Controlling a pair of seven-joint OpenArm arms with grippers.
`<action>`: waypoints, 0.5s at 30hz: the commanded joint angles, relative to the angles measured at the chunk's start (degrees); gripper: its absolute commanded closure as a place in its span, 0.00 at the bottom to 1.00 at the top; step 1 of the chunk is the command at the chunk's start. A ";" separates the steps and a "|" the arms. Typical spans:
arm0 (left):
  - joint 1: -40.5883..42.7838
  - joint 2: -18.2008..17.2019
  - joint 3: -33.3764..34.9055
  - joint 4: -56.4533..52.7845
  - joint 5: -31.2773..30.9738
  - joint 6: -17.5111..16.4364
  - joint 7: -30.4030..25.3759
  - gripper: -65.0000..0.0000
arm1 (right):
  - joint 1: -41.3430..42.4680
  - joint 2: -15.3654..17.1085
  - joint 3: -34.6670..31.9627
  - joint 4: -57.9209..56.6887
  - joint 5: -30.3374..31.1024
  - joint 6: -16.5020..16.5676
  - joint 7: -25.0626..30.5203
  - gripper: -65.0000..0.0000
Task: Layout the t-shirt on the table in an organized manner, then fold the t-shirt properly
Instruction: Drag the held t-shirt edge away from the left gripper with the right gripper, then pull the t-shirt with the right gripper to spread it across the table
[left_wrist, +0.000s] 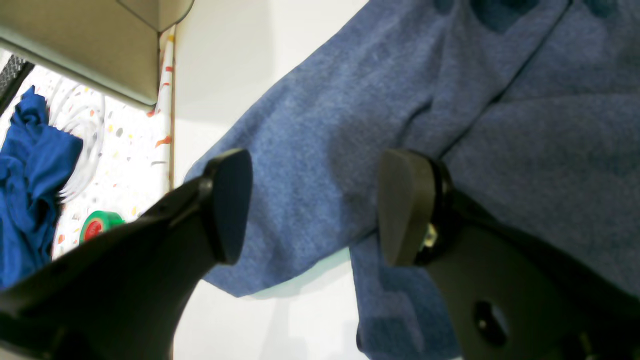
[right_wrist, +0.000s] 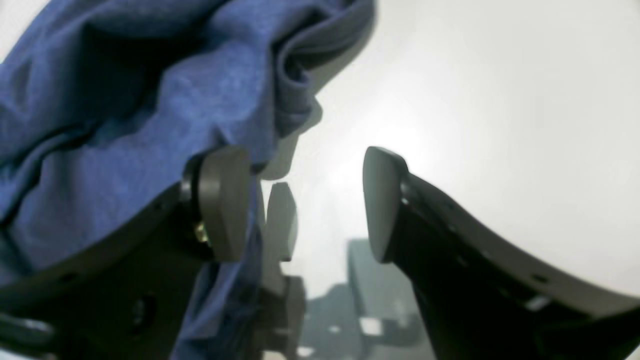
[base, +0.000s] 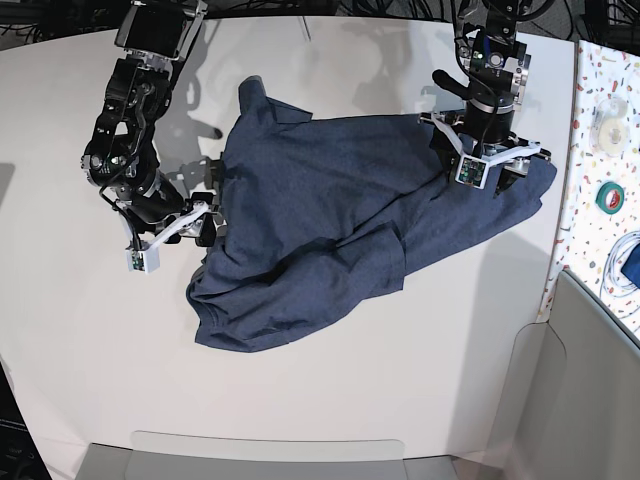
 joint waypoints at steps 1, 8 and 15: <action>-0.20 -0.33 -0.14 0.87 0.47 0.55 -0.98 0.41 | 1.71 1.17 0.08 0.02 2.27 0.39 1.17 0.46; -0.20 -0.33 -0.14 0.25 0.47 0.55 -0.98 0.41 | 4.17 3.81 0.08 -3.32 3.32 0.57 4.77 0.46; -0.20 -0.33 -0.14 0.17 0.47 0.55 -0.98 0.41 | 6.37 5.83 0.08 -8.95 3.50 0.66 5.21 0.46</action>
